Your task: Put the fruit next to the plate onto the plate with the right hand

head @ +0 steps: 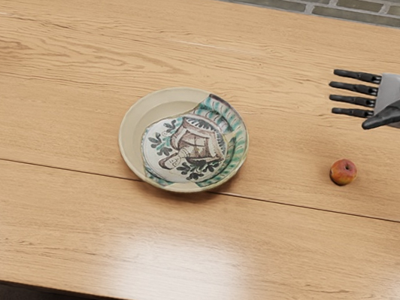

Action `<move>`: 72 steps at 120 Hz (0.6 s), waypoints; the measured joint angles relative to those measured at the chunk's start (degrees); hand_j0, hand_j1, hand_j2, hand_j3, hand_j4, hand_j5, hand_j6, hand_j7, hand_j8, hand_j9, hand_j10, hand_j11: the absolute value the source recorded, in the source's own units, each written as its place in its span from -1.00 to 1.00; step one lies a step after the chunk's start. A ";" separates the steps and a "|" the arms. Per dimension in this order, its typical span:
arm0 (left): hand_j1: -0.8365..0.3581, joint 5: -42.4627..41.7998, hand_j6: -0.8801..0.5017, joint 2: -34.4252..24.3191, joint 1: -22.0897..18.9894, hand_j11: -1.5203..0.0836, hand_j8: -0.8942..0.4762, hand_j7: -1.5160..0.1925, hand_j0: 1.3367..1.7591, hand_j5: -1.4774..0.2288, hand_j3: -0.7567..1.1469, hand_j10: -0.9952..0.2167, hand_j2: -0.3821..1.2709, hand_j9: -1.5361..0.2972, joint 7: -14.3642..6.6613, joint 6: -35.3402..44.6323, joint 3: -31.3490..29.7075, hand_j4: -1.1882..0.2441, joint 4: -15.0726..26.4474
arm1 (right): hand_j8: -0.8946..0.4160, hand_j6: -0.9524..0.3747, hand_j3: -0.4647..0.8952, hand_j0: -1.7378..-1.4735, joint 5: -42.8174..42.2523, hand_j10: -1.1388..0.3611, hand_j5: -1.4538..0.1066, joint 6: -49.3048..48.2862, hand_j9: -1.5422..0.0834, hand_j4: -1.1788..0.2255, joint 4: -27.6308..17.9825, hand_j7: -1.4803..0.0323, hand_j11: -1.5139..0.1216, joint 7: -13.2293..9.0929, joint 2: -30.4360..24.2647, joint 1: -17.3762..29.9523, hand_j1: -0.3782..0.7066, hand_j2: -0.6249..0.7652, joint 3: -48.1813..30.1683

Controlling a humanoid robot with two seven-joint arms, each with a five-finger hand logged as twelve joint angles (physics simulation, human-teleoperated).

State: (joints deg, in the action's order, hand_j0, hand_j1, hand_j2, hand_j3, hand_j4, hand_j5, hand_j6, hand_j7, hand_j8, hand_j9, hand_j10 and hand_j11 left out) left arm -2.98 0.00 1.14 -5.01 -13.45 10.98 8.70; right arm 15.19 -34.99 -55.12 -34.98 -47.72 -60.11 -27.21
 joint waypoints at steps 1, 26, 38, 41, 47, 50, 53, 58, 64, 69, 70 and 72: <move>0.98 0.00 0.27 0.00 0.00 0.90 0.30 0.77 0.52 0.73 -0.21 0.64 -0.54 0.68 0.00 0.00 0.00 0.66 0.00 | 0.37 0.44 -0.32 -0.40 0.00 0.52 0.86 0.00 0.90 0.68 0.00 0.96 0.85 0.00 -0.03 0.01 -0.95 -0.10 0.01; 0.98 0.00 0.27 0.00 0.00 0.90 0.30 0.77 0.52 0.73 -0.21 0.64 -0.54 0.68 0.00 0.00 0.01 0.66 0.00 | 0.37 0.44 -0.32 -0.40 -3.73 0.52 0.86 -0.04 0.90 0.68 0.09 0.96 0.85 -0.01 -0.36 -0.31 -0.95 -0.10 0.00; 0.98 0.00 0.27 0.00 0.00 0.90 0.30 0.77 0.52 0.73 -0.21 0.64 -0.54 0.68 0.00 0.00 0.00 0.66 -0.01 | 0.37 0.44 -0.32 -0.40 -15.73 0.52 0.86 -0.04 0.90 0.68 -0.01 0.96 0.85 -0.01 0.52 -1.31 -0.95 -0.10 -2.13; 0.98 0.00 0.27 0.00 0.00 0.90 0.30 0.77 0.52 0.73 -0.21 0.64 -0.54 0.68 0.00 0.00 0.01 0.66 0.00 | 0.37 0.44 -0.32 -0.40 -18.54 0.52 0.86 -0.04 0.90 0.68 -0.08 0.96 0.85 -0.02 0.82 -1.49 -0.95 -0.10 -2.83; 0.98 0.00 0.27 0.00 0.00 0.90 0.30 0.77 0.52 0.73 -0.21 0.64 -0.54 0.68 0.00 0.00 0.00 0.66 -0.01 | 0.37 0.44 -0.32 -0.40 -24.76 0.52 0.86 -0.04 0.90 0.68 -0.40 0.96 0.85 -0.02 1.46 -1.82 -0.95 -0.10 -4.16; 0.98 0.00 0.27 0.00 0.00 0.90 0.30 0.77 0.52 0.73 -0.21 0.64 -0.54 0.68 0.00 0.00 -0.01 0.66 -0.02 | 0.37 0.44 -0.32 -0.40 -27.99 0.52 0.86 -0.04 0.90 0.68 -0.82 0.96 0.85 -0.02 1.73 -1.93 -0.95 -0.10 -4.92; 0.98 0.00 0.27 0.00 0.00 0.90 0.30 0.77 0.52 0.73 -0.21 0.64 -0.54 0.68 0.00 0.00 0.00 0.66 -0.02 | 0.37 0.44 -0.32 -0.40 -31.29 0.52 0.86 -0.04 0.90 0.68 -1.53 0.96 0.85 -0.02 1.93 -2.02 -0.95 -0.10 -5.66; 0.98 0.00 0.27 0.00 0.00 0.90 0.30 0.77 0.52 0.73 -0.21 0.64 -0.54 0.68 0.00 0.00 0.00 0.66 -0.01 | 0.37 0.44 -0.32 -0.40 -36.56 0.52 0.86 -0.04 0.90 0.68 -3.30 0.96 0.85 -0.02 2.16 -2.13 -0.95 -0.10 -6.67; 0.98 0.00 0.27 0.00 0.00 0.90 0.30 0.77 0.52 0.73 -0.21 0.64 -0.54 0.68 0.00 0.00 0.00 0.66 -0.01 | 0.37 0.43 -0.32 -0.40 -41.40 0.52 0.86 -0.03 0.90 0.68 -5.68 0.96 0.85 -0.02 2.30 -2.19 -0.95 -0.10 -7.49; 0.98 0.00 0.27 0.00 0.00 0.90 0.30 0.77 0.52 0.73 -0.21 0.64 -0.54 0.68 0.00 0.00 0.01 0.66 -0.02 | 0.36 0.43 -0.32 -0.40 -44.74 0.52 0.86 -0.03 0.90 0.68 -8.03 0.96 0.85 -0.02 2.20 -2.21 -0.95 -0.10 -7.94; 0.98 0.00 0.27 0.00 0.00 0.90 0.30 0.77 0.52 0.73 -0.21 0.64 -0.54 0.68 0.00 0.00 0.01 0.66 -0.02 | 0.36 0.43 -0.32 -0.40 -45.37 0.52 0.86 -0.03 0.90 0.68 -8.61 0.96 0.85 -0.02 2.11 -2.21 -0.95 -0.10 -8.00; 0.98 0.00 0.27 0.00 0.00 0.90 0.30 0.77 0.52 0.73 -0.21 0.64 -0.54 0.68 0.00 0.00 0.00 0.66 -0.02 | 0.36 0.43 -0.32 -0.40 -46.60 0.52 0.86 -0.01 0.90 0.68 -9.87 0.96 0.85 -0.02 1.88 -2.19 -0.95 -0.10 -8.12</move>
State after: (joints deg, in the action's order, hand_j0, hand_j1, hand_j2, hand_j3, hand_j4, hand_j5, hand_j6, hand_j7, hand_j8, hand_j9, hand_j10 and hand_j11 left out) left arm -2.98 0.00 1.14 -5.01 -13.45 10.99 8.67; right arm -31.41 -35.00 -64.99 -35.00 -45.85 -62.30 -35.34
